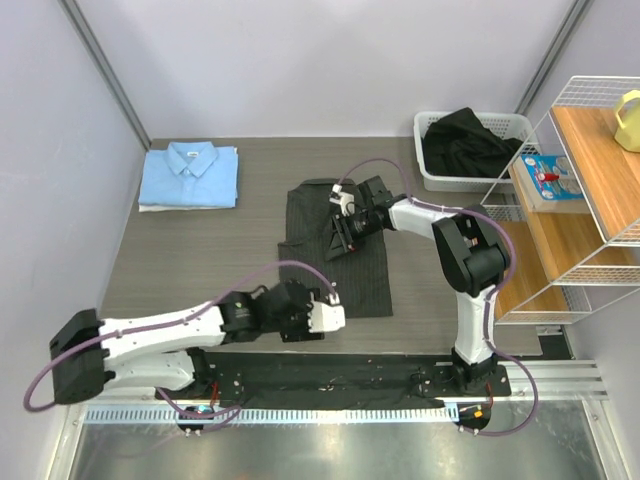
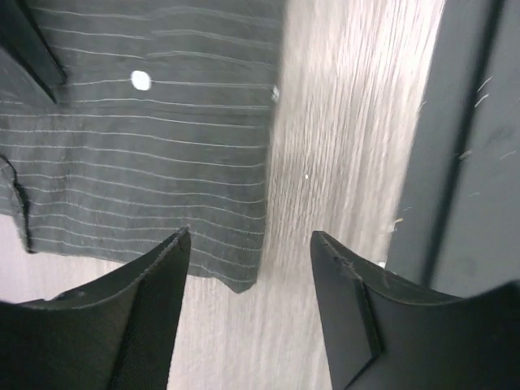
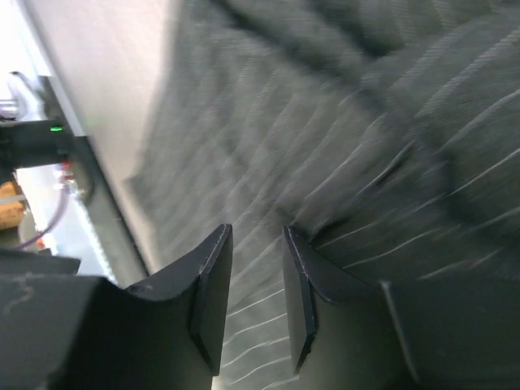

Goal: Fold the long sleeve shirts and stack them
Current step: Fold the shirt

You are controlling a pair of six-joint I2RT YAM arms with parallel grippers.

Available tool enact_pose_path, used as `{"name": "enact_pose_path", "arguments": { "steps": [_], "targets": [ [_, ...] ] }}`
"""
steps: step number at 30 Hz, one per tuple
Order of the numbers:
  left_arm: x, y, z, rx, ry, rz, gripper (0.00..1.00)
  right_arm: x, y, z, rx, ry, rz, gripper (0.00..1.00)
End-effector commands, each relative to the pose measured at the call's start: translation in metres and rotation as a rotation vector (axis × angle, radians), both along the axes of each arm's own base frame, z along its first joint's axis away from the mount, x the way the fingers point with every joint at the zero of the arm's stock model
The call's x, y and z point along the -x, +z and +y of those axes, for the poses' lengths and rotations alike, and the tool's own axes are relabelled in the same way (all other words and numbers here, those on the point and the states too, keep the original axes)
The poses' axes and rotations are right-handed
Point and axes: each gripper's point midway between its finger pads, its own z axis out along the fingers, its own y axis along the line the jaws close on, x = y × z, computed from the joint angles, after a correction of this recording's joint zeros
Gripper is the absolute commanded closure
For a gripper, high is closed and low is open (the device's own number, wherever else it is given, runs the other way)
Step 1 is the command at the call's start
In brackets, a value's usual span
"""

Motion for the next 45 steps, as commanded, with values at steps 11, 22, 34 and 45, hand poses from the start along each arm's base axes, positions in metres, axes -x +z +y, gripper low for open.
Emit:
{"name": "enact_pose_path", "arguments": {
  "steps": [11, 22, 34, 45],
  "targets": [
    [-0.027, -0.041, -0.040, -0.165, -0.089, -0.449, 0.48, -0.001, -0.049, -0.010, 0.066, 0.031, 0.013, 0.65],
    [-0.022, -0.056, -0.036, -0.214, -0.126, -0.419, 0.94, 0.015, -0.046, -0.013, 0.049, 0.001, 0.050, 0.63],
    [0.055, -0.020, -0.006, -0.148, -0.266, -0.156, 1.00, 0.016, 0.013, -0.014, 0.067, 0.108, -0.036, 0.56],
    [0.061, -0.014, -0.005, -0.139, -0.290, -0.127, 1.00, 0.031, 0.028, -0.010, 0.042, 0.242, -0.020, 0.62]
  ]
}}
